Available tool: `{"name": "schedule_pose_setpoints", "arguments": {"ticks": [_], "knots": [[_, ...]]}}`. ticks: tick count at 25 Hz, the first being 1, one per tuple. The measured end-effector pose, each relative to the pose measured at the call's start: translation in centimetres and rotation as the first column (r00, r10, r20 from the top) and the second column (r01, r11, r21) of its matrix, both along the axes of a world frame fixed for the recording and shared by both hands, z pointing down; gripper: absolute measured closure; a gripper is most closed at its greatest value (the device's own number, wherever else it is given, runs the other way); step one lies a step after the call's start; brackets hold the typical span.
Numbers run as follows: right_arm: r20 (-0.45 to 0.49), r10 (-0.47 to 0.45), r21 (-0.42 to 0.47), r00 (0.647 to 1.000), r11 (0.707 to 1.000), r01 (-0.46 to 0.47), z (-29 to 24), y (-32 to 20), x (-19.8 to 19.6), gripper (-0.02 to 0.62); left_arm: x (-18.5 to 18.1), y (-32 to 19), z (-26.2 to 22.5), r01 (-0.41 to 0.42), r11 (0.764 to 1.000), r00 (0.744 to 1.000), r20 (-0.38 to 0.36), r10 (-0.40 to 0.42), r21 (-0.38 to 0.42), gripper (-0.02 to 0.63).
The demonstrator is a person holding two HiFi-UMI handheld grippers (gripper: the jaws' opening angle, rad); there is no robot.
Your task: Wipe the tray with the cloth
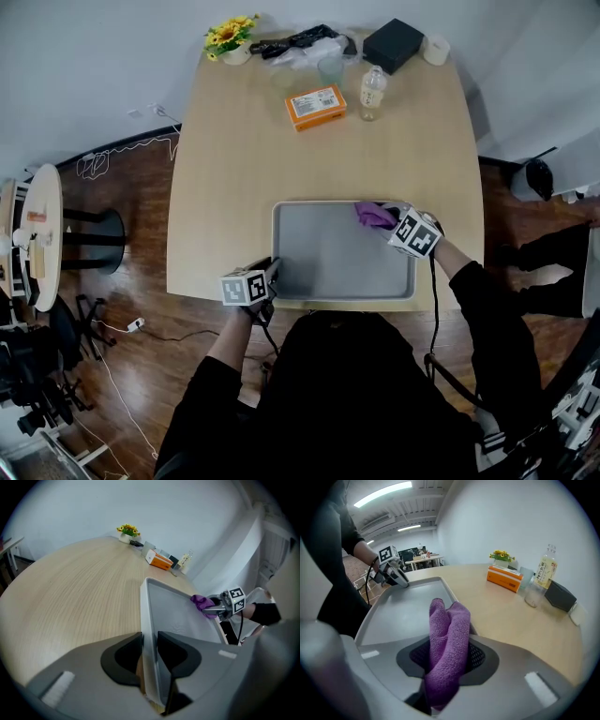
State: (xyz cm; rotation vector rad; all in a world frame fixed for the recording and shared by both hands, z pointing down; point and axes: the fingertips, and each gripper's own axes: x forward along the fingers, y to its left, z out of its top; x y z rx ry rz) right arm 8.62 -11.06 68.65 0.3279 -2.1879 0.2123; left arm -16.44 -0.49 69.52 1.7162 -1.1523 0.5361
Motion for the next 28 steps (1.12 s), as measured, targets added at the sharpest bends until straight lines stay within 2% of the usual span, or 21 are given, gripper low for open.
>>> {"name": "schedule_pose_setpoints", "arguments": {"ticks": [4, 8, 15, 20, 24, 28], "knots": [[-0.015, 0.017, 0.016, 1.000, 1.000, -0.016, -0.2, -1.5, 0.5, 0.471, -0.1, 0.1, 0.1, 0.007, 1.000, 1.000, -0.001, -0.007, 0.001, 0.518], [-0.013, 0.023, 0.012, 1.000, 1.000, -0.023, -0.2, -0.1, 0.7, 0.469, -0.1, 0.1, 0.2, 0.007, 1.000, 1.000, -0.002, -0.007, -0.002, 0.518], [-0.033, -0.065, -0.059, 0.997, 0.996, 0.063, -0.5, 9.8, 0.8, 0.469, -0.2, -0.1, 0.1, 0.001, 1.000, 1.000, -0.002, -0.001, 0.000, 0.517], [-0.045, -0.151, -0.129, 0.988, 0.981, 0.144, -0.5, 17.6, 0.6, 0.469, -0.3, 0.2, 0.2, 0.000, 1.000, 1.000, -0.003, 0.000, -0.002, 0.517], [-0.019, -0.093, -0.176, 0.995, 0.980, 0.088, -0.9, 19.2, 0.5, 0.473, -0.2, 0.2, 0.2, 0.006, 1.000, 1.000, -0.002, -0.006, 0.001, 0.517], [-0.058, -0.051, -0.143, 0.997, 0.989, 0.043, 0.1, 17.0, 2.8, 0.471, -0.1, 0.1, 0.2, 0.007, 1.000, 1.000, 0.000, -0.007, 0.004, 0.517]]}}
